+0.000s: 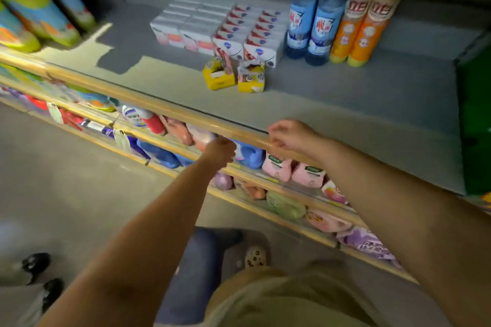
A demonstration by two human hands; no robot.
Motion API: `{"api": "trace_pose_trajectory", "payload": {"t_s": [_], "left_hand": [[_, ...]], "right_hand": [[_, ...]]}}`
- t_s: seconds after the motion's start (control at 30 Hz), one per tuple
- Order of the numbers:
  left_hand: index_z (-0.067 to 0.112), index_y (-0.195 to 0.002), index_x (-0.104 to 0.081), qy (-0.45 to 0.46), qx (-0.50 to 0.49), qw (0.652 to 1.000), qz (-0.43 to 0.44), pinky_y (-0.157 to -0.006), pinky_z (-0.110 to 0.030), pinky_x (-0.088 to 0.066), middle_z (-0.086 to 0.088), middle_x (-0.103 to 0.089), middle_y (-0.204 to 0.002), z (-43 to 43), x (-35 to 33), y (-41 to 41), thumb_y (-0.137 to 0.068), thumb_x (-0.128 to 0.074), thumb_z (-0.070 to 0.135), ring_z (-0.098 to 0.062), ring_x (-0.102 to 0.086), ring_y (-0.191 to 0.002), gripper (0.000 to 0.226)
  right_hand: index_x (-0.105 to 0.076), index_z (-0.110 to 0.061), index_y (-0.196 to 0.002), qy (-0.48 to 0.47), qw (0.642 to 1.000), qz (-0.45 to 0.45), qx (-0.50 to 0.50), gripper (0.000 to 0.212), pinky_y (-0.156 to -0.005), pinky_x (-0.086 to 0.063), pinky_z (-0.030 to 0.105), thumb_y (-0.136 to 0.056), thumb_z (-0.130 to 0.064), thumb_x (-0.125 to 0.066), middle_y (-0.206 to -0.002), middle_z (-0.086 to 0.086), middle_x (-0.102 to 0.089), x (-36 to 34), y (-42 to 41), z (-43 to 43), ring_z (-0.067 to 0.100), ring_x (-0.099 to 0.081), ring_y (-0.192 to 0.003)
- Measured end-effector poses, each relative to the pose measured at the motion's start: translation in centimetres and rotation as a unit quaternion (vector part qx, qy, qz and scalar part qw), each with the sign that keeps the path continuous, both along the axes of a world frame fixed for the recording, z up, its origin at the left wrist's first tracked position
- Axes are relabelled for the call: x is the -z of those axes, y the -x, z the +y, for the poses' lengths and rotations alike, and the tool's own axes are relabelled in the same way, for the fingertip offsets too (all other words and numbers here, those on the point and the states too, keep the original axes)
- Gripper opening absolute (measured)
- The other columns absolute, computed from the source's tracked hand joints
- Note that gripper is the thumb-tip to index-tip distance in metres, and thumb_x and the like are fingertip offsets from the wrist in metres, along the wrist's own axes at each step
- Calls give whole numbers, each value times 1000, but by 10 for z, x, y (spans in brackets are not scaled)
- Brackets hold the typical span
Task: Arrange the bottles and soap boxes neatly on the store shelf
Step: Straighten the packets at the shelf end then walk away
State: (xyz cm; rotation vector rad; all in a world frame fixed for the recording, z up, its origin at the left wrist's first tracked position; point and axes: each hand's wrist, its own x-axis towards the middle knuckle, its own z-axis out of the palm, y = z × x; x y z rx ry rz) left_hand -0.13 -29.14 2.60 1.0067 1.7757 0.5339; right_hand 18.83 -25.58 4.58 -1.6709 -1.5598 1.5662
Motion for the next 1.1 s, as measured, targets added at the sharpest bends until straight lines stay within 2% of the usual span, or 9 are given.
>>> {"api": "trace_pose_trajectory", "payload": {"t_s": [0.07, 0.17, 0.23, 0.33, 0.47, 0.63, 0.73, 0.93, 1.1], "left_hand": [[4, -108, -62, -57, 17, 998, 7, -76, -32, -51, -20, -67, -110, 37, -9, 0, -91, -55, 18, -33, -66, -98, 22], [2, -101, -65, -125, 17, 991, 52, -84, -35, -51, -23, -67, -104, 91, -21, -13, -88, -54, 14, -37, -63, -100, 21], [4, -109, -63, -150, 11, 983, 103, -83, -30, -44, -21, -66, -109, 121, -22, -22, -87, -55, 19, -36, -60, -103, 27], [6, -139, -39, -149, -43, 982, 103, -91, -37, -45, -21, -57, -124, 159, -18, -32, -86, -57, 34, -38, -55, -113, 63], [7, -142, -30, -86, -54, 979, 176, -97, -44, -45, -20, -44, -135, 190, -13, -42, -74, -53, 60, -35, -48, -120, 89], [16, -130, -48, -29, -21, 979, 202, -83, -35, -41, -10, -54, -126, 205, -8, -52, -70, -49, 62, -29, -53, -115, 75], [13, -131, -41, -50, -5, 970, 237, -91, -39, -42, -12, -53, -125, 202, -7, -56, -71, -57, 55, -31, -51, -115, 75], [22, -143, -11, -93, -78, 992, 23, -94, -45, -47, -11, -53, -122, 185, -11, -51, -77, -70, 27, -33, -54, -110, 89], [0, -117, -54, -19, -41, 986, -159, -83, -42, -54, -17, -64, -112, 163, -19, -34, -79, -74, 11, -30, -64, -94, 45]], "right_hand": [[-62, -16, -107, -100, 988, -111, 37, 18, -76, -41, 24, -93, -21, -51, -105, 6, -65, -1, -8, 13, 21, -61, -93], [-53, -18, -128, -210, 911, -354, 2, 37, -96, -35, 27, -93, -27, -48, -137, 3, -52, 12, -29, 16, 23, -47, -123], [-45, -22, -136, -238, 870, -429, -36, 42, -107, -28, 29, -95, -32, -40, -147, -1, -39, 28, -33, 14, 19, -36, -133], [-35, -28, -143, -243, 854, -460, -30, 47, -113, -18, 28, -97, -37, -32, -153, -9, -28, 45, -32, 14, 12, -25, -138], [-33, -32, -142, -251, 845, -472, -21, 47, -110, -17, 30, -96, -40, -31, -152, -11, -28, 49, -35, 15, 13, -24, -137], [-35, -33, -140, -252, 842, -477, -20, 47, -111, -19, 32, -94, -40, -31, -150, -10, -30, 46, -34, 17, 14, -25, -137], [-34, -34, -141, -256, 838, -482, -23, 47, -110, -18, 32, -95, -42, -29, -151, -10, -29, 47, -35, 16, 14, -23, -137], [-32, -33, -142, -256, 840, -477, -17, 48, -111, -17, 33, -96, -43, -27, -152, -10, -28, 48, -36, 15, 14, -22, -138], [-37, -30, -142, -262, 855, -448, -18, 47, -112, -17, 32, -96, -41, -31, -151, -10, -30, 48, -36, 15, 14, -24, -138]]}}
